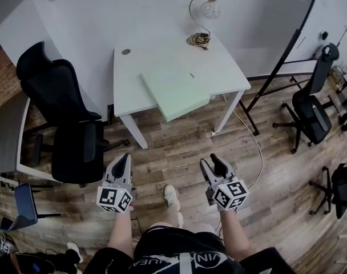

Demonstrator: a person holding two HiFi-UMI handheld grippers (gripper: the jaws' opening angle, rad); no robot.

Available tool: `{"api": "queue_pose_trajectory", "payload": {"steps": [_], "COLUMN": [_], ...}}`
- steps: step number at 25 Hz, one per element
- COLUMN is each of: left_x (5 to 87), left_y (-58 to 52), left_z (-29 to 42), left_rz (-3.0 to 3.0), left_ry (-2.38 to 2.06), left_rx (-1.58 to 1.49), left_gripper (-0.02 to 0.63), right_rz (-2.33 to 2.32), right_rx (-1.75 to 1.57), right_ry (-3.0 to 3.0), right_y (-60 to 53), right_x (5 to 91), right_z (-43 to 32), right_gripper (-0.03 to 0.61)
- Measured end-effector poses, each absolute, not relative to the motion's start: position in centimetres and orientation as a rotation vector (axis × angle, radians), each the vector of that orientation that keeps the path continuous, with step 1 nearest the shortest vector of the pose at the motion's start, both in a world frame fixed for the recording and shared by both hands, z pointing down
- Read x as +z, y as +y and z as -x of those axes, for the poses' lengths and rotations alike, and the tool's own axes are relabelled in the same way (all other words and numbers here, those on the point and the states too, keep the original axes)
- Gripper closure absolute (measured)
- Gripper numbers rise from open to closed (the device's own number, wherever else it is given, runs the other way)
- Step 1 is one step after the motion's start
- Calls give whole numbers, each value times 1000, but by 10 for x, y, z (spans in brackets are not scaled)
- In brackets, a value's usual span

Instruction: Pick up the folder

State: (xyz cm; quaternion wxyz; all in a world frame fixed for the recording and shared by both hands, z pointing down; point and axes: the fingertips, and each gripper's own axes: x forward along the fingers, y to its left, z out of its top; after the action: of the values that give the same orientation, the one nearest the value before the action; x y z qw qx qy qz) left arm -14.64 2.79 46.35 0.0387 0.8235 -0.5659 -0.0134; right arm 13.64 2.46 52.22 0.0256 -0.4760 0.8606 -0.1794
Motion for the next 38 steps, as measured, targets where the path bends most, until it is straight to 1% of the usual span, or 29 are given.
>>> {"api": "queue_pose_trajectory", "payload": {"steps": [16,38], "left_x": [469,500], "left_y": [-66,-193], "left_z": [131,120], "left_rz": [-2529,-2587], "left_ry": [-1680,-1530], "left_rx": [-42,5], "left_gripper": [600,600], "right_rz": [1472,1522], "right_rx": [-592,-765], "right_ry": [2683,2606], "right_y": [-60,-163], "right_x": [524,554], "right_z": [-132,-117], "right_gripper": [391,368]}}
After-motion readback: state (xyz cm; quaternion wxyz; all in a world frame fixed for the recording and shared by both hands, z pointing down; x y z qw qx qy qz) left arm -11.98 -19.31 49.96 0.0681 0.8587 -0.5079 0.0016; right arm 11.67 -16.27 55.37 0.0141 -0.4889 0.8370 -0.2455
